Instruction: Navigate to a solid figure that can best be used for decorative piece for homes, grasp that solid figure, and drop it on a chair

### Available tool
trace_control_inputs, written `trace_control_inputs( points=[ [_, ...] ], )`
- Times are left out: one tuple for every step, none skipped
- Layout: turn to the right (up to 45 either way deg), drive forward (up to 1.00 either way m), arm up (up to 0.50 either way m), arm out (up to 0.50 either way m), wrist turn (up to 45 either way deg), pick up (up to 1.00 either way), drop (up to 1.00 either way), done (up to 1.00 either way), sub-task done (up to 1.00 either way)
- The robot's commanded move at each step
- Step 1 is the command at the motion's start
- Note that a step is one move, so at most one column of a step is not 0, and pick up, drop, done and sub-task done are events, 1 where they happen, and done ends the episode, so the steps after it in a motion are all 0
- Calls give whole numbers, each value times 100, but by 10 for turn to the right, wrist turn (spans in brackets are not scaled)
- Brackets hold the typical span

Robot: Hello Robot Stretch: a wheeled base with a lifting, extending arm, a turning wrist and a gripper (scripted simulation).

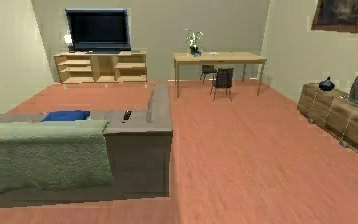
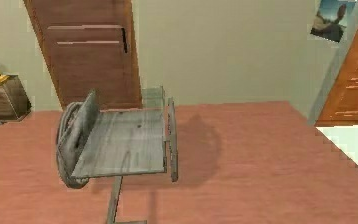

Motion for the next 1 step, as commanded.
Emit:
trace_control_inputs(
  points=[
    [0, 15, 0, 0, 0, 0, 0, 0, 0]
  ],
)
